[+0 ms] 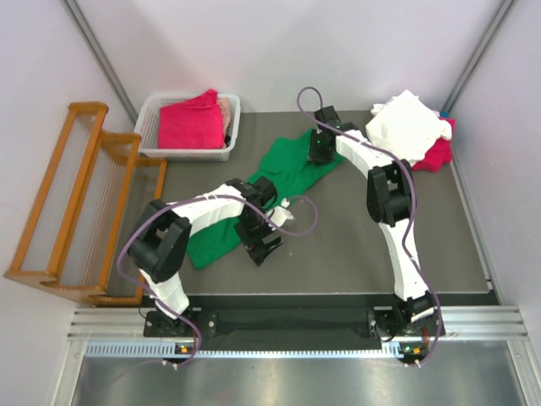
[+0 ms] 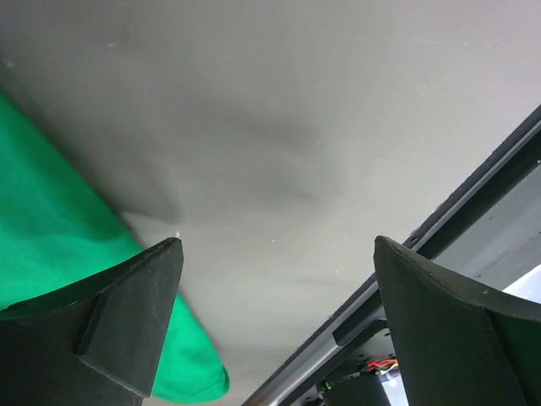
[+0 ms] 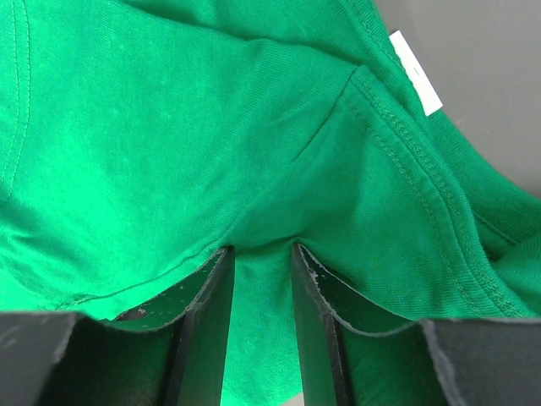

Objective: Fold and stack the t-shirts

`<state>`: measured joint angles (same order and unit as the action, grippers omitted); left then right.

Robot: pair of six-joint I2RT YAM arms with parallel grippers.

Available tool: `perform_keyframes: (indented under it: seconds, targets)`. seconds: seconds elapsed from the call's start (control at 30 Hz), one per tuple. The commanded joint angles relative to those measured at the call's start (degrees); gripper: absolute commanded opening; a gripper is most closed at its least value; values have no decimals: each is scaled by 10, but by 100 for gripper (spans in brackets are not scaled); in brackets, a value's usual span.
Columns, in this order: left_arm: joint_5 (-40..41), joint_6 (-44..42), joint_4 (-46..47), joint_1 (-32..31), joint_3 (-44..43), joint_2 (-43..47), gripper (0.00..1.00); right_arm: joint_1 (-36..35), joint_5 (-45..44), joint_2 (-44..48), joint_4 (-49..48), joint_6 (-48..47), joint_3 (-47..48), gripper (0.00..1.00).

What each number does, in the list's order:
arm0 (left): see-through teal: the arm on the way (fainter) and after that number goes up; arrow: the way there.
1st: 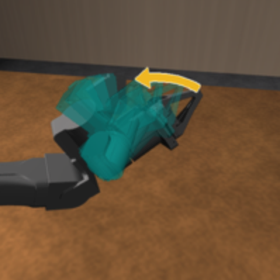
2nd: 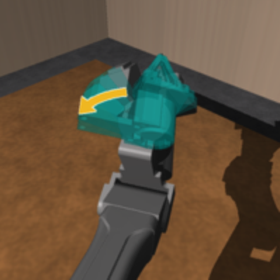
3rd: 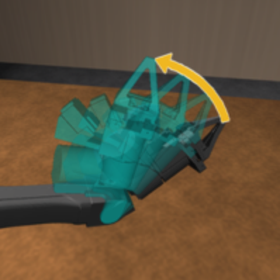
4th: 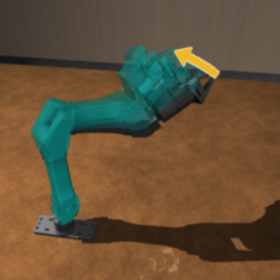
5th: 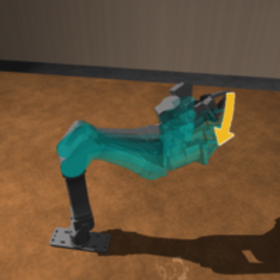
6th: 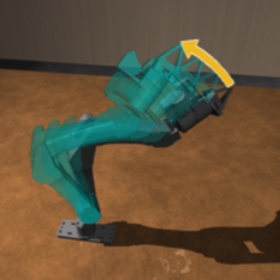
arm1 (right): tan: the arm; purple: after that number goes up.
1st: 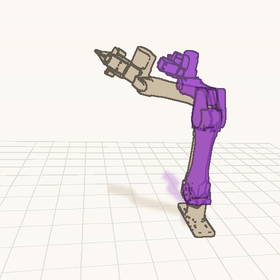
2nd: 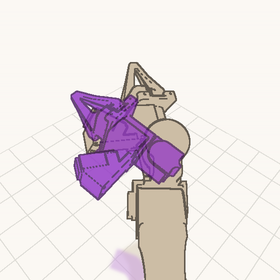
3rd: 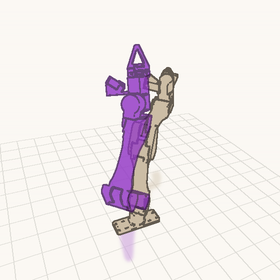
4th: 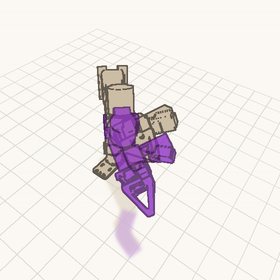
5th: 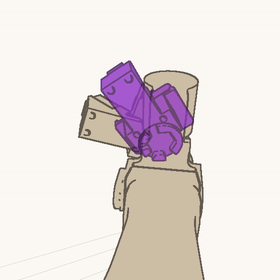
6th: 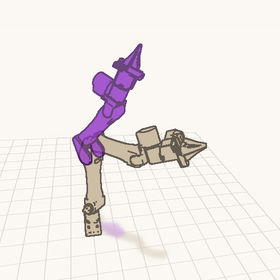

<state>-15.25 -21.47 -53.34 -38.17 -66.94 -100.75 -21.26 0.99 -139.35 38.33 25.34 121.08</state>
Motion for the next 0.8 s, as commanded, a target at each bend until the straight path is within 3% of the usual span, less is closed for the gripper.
perform_keyframes:
  seconds: [0.0,0.17,0.3,0.47,0.77]
  targets:
    - [-2,7,-12,15,-36,17,99,-3,1,47,-41,-6,-49,34]
    - [-11,-8,-28,99,-85,58,99,-18,-22,115,-48,-16,-79,37]
    - [-37,-32,-40,222,-133,72,99,-29,-37,152,-33,-26,-87,41]
    - [-14,-44,-9,259,-81,93,99,-37,-42,200,-35,-26,-139,43]
    - [31,-73,17,260,31,84,99,-68,-39,243,-56,-16,-280,42]
